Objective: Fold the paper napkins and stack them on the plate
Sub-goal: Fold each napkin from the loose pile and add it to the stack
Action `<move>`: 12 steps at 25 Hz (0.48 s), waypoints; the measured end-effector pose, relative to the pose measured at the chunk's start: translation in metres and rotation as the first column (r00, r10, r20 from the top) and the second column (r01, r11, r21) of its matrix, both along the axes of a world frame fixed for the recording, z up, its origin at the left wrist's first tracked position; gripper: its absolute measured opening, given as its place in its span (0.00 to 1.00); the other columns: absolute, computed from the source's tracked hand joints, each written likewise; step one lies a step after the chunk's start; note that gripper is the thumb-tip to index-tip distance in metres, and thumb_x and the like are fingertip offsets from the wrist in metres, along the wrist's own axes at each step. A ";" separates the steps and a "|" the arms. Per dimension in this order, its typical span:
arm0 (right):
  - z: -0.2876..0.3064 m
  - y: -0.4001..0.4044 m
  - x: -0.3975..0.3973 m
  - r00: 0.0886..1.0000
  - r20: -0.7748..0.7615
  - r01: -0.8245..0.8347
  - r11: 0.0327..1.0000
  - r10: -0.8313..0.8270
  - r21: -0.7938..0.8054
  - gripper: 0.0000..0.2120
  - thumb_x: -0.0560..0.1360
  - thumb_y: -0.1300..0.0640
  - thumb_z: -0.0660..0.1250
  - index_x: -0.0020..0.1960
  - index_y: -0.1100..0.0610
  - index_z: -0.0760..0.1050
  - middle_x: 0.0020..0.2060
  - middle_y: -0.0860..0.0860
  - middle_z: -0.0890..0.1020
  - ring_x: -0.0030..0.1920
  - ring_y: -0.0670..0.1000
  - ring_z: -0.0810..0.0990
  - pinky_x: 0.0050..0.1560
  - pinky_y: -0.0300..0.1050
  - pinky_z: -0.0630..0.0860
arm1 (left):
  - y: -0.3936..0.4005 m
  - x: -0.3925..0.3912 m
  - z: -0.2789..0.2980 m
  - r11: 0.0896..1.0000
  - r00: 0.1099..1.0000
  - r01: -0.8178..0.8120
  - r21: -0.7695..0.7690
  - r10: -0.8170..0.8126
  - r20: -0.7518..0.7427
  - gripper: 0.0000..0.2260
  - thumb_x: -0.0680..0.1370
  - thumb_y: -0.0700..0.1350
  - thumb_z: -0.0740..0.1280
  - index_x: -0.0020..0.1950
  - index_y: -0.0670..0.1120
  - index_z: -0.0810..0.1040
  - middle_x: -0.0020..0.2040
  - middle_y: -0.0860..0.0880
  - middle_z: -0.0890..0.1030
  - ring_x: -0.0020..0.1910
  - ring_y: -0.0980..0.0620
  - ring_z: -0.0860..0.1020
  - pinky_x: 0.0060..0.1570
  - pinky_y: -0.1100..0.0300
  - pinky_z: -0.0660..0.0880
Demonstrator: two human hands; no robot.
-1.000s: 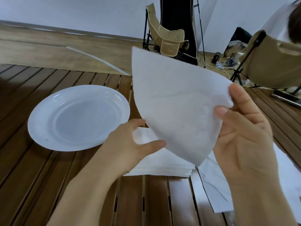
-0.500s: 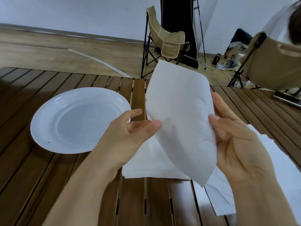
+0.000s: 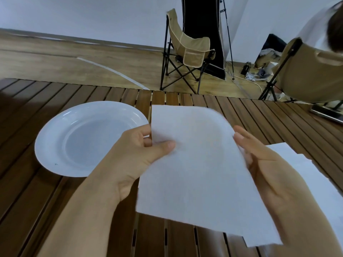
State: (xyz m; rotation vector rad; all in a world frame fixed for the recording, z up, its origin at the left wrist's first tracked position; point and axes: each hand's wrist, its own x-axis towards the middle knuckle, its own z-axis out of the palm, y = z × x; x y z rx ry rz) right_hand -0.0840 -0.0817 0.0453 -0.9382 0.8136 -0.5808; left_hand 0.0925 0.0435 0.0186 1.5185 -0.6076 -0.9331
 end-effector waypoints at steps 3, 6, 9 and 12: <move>-0.014 -0.009 -0.007 0.980 -0.119 -0.153 0.987 0.157 0.040 0.10 0.68 0.51 0.71 0.44 0.56 0.86 0.38 0.52 0.85 0.36 0.50 0.84 0.41 0.45 0.80 | 0.000 0.001 -0.001 0.994 0.992 -0.113 0.006 0.113 0.056 0.12 0.74 0.43 0.71 0.57 0.52 0.80 0.46 0.50 0.85 0.45 0.48 0.84 0.53 0.45 0.78; -0.016 -0.015 -0.006 0.923 -0.253 -0.292 0.956 0.290 0.032 0.18 0.65 0.62 0.74 0.55 0.60 0.81 0.50 0.58 0.85 0.47 0.57 0.84 0.48 0.50 0.81 | 0.002 0.003 -0.001 0.990 0.985 -0.138 -0.005 0.138 0.106 0.13 0.73 0.44 0.72 0.57 0.53 0.80 0.47 0.53 0.85 0.47 0.50 0.84 0.53 0.46 0.78; -0.026 -0.018 -0.006 0.923 -0.338 -0.224 0.971 0.184 -0.083 0.16 0.67 0.66 0.71 0.55 0.60 0.80 0.48 0.57 0.85 0.45 0.56 0.84 0.43 0.47 0.80 | 0.005 0.002 0.000 0.998 0.993 -0.020 0.055 0.014 0.115 0.19 0.67 0.43 0.76 0.56 0.55 0.80 0.48 0.56 0.85 0.49 0.54 0.82 0.52 0.51 0.78; -0.027 -0.017 -0.004 0.933 -0.338 -0.176 0.975 0.120 -0.139 0.09 0.72 0.68 0.68 0.49 0.59 0.82 0.44 0.55 0.86 0.39 0.52 0.85 0.37 0.42 0.78 | 0.003 0.000 -0.004 0.993 0.977 -0.034 0.112 0.009 0.211 0.16 0.70 0.41 0.75 0.55 0.54 0.80 0.48 0.57 0.84 0.49 0.56 0.81 0.49 0.56 0.79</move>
